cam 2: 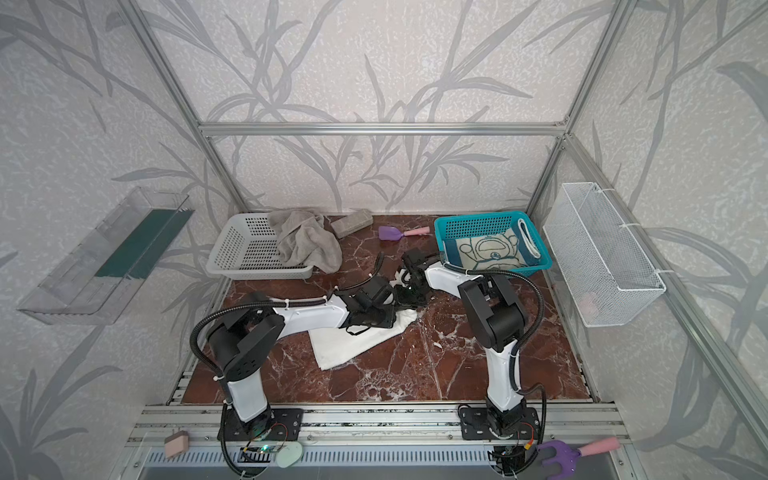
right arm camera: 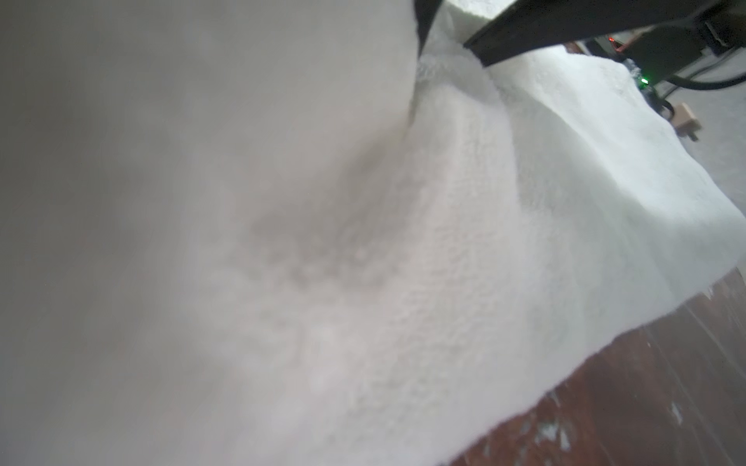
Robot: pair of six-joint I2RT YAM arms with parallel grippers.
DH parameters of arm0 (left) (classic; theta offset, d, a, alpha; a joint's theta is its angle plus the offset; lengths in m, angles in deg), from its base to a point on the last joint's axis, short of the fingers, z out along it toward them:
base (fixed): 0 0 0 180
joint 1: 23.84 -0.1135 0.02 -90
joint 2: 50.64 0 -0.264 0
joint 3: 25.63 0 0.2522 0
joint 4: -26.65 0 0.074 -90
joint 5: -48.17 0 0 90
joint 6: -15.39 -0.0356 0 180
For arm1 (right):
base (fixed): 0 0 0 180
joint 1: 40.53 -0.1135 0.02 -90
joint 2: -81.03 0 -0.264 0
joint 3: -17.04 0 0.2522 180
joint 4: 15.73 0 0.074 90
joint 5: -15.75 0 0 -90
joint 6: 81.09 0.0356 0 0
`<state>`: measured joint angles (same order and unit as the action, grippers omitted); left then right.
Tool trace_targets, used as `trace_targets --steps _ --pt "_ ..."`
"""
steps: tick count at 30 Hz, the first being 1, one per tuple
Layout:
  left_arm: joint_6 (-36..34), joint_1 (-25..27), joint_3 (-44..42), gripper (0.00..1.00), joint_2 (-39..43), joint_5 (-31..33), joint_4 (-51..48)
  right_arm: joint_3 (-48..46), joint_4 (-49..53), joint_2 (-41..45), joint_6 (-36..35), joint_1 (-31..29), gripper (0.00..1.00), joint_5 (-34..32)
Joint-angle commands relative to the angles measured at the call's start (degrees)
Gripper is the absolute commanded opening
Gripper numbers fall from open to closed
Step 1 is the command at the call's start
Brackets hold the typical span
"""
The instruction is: Fold and stack the towels
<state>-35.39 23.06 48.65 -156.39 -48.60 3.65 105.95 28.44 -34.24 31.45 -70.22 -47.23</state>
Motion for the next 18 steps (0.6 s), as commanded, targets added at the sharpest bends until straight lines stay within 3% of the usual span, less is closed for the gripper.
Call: trace_targets --steps 1,5,10,14,17,18 --pt "1.2 -0.8 -2.6 0.33 0.1 -0.5 -2.8 3.1 6.7 -0.9 -1.7 -1.1 0.00 -5.3" --pt "0.8 -2.2 -2.9 0.39 6.0 1.5 -4.6 14.5 18.7 1.1 -9.2 0.8 0.00 -15.4" --pt "-0.3 -3.7 -2.4 0.40 12.2 3.1 -8.5 30.7 31.8 1.0 -16.8 5.7 0.00 -19.5" --pt "-0.8 -4.6 -2.8 0.41 16.8 4.3 -10.6 50.9 48.7 -4.1 -23.9 12.4 0.00 -29.8" --pt "-1.2 -4.8 -4.5 0.42 18.9 5.9 -10.1 64.4 56.5 -9.6 -27.0 18.2 0.00 -33.8" --pt "-1.2 -4.8 -5.4 0.42 19.2 6.4 -9.4 65.1 56.5 -10.7 -26.8 20.1 0.00 -33.7"
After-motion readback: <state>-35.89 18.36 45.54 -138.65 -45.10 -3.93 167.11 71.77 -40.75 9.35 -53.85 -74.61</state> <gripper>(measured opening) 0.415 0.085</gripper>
